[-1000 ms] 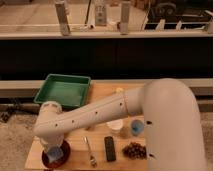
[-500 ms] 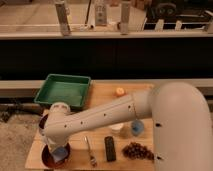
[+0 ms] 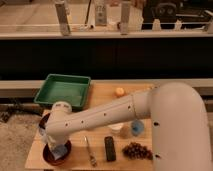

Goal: Wipe red bowl with sponge

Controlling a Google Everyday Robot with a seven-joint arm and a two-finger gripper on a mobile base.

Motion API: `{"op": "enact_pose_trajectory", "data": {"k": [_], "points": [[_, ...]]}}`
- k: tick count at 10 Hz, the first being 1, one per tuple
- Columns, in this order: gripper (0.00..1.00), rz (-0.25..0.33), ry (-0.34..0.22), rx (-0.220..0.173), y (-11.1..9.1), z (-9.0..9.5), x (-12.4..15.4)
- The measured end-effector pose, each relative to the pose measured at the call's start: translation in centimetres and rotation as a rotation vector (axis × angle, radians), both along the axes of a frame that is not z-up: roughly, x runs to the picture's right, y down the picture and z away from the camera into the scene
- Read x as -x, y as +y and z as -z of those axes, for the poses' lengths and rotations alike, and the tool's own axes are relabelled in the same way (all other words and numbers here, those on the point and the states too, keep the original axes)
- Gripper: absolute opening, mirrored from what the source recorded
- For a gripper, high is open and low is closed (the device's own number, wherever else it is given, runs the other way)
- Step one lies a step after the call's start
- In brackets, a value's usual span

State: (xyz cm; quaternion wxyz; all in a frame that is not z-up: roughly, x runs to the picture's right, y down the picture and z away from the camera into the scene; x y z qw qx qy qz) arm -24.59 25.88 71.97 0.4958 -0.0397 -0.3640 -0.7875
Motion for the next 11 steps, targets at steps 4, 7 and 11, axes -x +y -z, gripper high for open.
{"op": "enact_pose_trajectory", "data": {"k": [4,7,11], "points": [[0.0,-0.024,-0.122,0.024,0.0,1.7,2.5],[0.0,-0.029,-0.175,0.065,1.1,3.3,2.8],[0.0,-0.023,-0.109,0.064,1.6,3.1,1.1]]}}
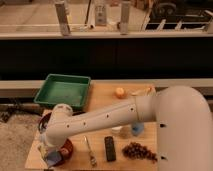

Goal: Wipe red bowl with sponge

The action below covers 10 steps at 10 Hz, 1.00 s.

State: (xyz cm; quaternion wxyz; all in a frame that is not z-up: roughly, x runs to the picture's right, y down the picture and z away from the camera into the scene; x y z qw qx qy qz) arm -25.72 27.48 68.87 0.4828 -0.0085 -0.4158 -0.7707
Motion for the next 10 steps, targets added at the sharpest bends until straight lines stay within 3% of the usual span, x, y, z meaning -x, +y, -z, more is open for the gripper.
{"op": "enact_pose_trajectory", "data": {"k": [5,10], "points": [[0.0,-0.019,0.093,-0.023,-1.1,-1.2,-5.3],[0.0,0.007,0.087,-0.05,-2.9,-3.3,-3.2]]}}
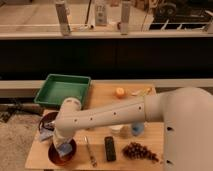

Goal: Wipe red bowl with sponge

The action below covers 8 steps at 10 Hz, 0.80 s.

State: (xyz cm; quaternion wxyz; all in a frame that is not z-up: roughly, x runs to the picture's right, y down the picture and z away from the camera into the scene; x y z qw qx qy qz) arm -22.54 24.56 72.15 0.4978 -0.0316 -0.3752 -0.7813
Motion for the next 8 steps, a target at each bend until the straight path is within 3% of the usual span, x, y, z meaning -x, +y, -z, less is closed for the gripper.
{"op": "enact_pose_trajectory", "data": {"k": [3,5,8], "points": [[0.0,0.019,-0.073,-0.007,0.1,0.2,2.9],[0.0,0.031,-0.126,-0.005,0.3,1.4,4.0],[0.0,0.06,-0.131,0.012,2.0,2.2,4.2]]}}
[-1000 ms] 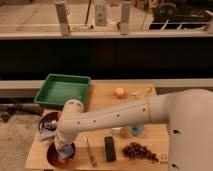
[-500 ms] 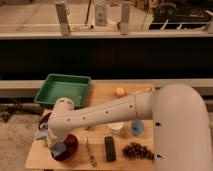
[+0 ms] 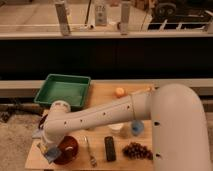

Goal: Wipe red bowl with sponge

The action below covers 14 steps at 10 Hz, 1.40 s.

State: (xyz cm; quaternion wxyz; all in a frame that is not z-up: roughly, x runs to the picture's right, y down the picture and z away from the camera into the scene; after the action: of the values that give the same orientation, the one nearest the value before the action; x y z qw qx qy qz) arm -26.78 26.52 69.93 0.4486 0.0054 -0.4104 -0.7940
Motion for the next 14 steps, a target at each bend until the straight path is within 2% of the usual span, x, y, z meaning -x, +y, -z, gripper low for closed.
{"op": "enact_pose_trajectory", "data": {"k": [3,8,10,14], "points": [[0.0,0.001,0.052,0.003,0.6,0.2,-2.4],[0.0,-0.082,0.097,-0.014,-1.1,1.1,-6.4],[0.0,-0.111,0.111,0.007,-1.0,0.9,-7.8],[0.0,-0.108,0.136,0.037,0.1,1.1,-9.6]]}}
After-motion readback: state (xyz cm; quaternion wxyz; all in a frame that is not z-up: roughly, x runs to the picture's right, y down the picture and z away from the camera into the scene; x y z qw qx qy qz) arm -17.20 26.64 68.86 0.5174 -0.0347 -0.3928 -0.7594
